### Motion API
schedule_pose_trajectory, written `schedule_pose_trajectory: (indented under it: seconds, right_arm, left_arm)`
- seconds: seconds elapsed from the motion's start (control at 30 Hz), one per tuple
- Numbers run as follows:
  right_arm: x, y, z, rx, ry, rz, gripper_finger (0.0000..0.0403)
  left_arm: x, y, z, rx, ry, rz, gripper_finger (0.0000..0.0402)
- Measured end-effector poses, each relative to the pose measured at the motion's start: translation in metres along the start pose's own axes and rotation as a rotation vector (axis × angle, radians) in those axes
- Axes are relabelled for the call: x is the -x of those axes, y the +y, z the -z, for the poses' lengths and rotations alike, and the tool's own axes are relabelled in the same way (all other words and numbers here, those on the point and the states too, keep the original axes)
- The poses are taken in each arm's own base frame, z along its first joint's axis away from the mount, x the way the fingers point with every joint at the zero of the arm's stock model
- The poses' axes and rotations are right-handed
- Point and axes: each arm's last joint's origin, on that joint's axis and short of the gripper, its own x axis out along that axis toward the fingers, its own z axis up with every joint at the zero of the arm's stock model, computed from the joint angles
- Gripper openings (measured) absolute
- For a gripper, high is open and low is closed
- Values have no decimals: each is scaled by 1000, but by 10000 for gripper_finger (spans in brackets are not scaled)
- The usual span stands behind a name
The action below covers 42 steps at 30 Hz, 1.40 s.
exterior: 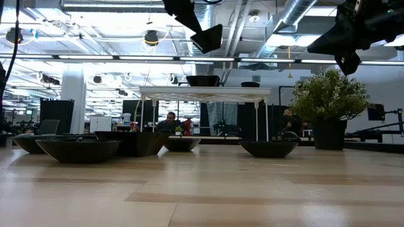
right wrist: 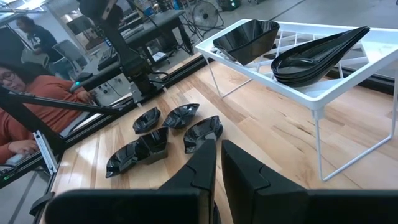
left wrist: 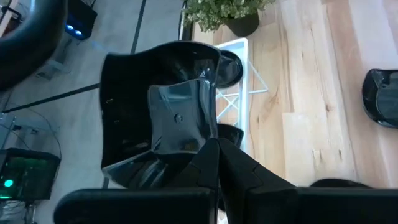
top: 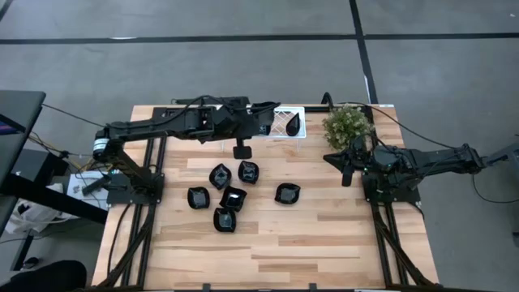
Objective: Pick & Place Mini shaped plates
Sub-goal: Stack the distorted square plate on top of the distorted square plate on the shelf
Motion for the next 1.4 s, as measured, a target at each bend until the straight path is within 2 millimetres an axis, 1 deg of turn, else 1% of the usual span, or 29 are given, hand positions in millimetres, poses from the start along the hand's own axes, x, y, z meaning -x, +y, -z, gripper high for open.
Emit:
schedule_pose_trajectory:
  seconds: [0.13,0.33,0.47,0.83,0.97,1.1,1.3,1.4]
  right_arm:
    - [0,0,0,0,1,1,21]
    - [0,0,0,0,4,3,21]
    - [0,0,0,-1,4,3,21]
    - [0,-1,2,5,16,10,21]
    - [0,-1,2,6,17,9,21]
    - [0,-1,2,7,18,10,21]
    - [0,-1,2,10,21,12,21]
    - [0,-1,2,10,21,12,21]
  left_arm:
    - [-8,-3,0,-15,16,9,3]
    - [-28,-14,3,-56,83,37,3]
    - [-38,-17,5,-95,131,8,3]
    - [-39,-18,10,-118,170,27,3]
    - [-45,-18,13,-121,194,38,3]
    - [-51,-14,18,-111,218,42,3]
    - [-49,-11,18,-100,212,40,3]
    - [-48,-12,19,-101,214,57,3]
